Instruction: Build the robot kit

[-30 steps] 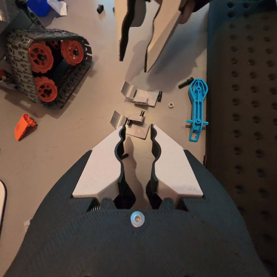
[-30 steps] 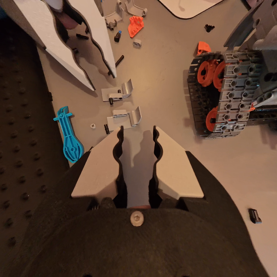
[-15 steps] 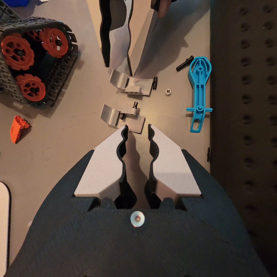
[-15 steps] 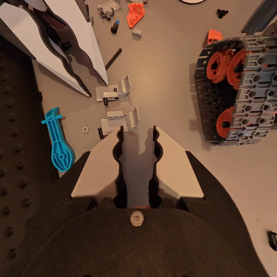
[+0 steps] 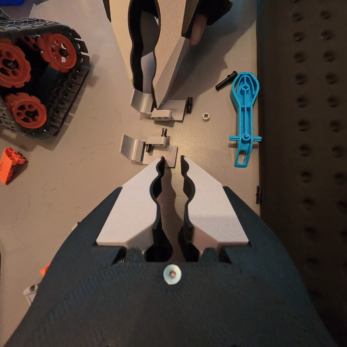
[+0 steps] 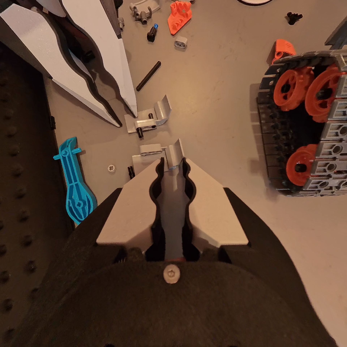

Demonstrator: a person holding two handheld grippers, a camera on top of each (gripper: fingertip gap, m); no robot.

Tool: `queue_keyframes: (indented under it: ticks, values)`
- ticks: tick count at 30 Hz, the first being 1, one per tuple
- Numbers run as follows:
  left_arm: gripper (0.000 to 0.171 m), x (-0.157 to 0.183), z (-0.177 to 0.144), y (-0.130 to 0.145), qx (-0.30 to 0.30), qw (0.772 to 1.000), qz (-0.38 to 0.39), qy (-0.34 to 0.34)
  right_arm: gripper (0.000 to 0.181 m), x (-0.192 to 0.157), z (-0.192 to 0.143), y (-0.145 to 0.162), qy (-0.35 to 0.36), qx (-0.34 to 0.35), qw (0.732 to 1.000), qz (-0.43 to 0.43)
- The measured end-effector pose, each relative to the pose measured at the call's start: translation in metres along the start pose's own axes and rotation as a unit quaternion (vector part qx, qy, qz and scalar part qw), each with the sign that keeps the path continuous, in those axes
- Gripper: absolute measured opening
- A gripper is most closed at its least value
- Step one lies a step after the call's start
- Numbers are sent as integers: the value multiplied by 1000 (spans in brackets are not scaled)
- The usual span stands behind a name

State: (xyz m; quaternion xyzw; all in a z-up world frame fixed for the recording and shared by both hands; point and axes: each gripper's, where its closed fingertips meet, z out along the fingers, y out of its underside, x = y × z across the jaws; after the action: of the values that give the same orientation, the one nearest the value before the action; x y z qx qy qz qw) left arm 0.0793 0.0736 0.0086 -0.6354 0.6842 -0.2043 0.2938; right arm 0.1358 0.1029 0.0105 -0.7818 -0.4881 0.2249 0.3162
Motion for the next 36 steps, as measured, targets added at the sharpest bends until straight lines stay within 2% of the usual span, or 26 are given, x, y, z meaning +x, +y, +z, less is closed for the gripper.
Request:
queue_keyframes:
  ticks: [6,13,16,20,27,36]
  values:
    - [11,1,1,0,1,1000,-2,5,13,-2,1,-1,-5,4,1000,3]
    - [20,-7,-7,-10,30,999,-25,4,13,3,3,-3,-1,3,1000,-3]
    - [20,-11,-3,-9,17,1000,-22,2,13,4,5,-6,-3,2,1000,-10]
    - [13,-7,5,-6,2,1000,-20,13,13,3,8,-9,-7,4,1000,-16]
    - [1,-5,8,-8,7,999,-36,35,13,0,10,-11,-12,10,999,-29]
    - [0,-7,9,-9,3,997,-45,60,12,2,11,-14,12,13,998,-53]
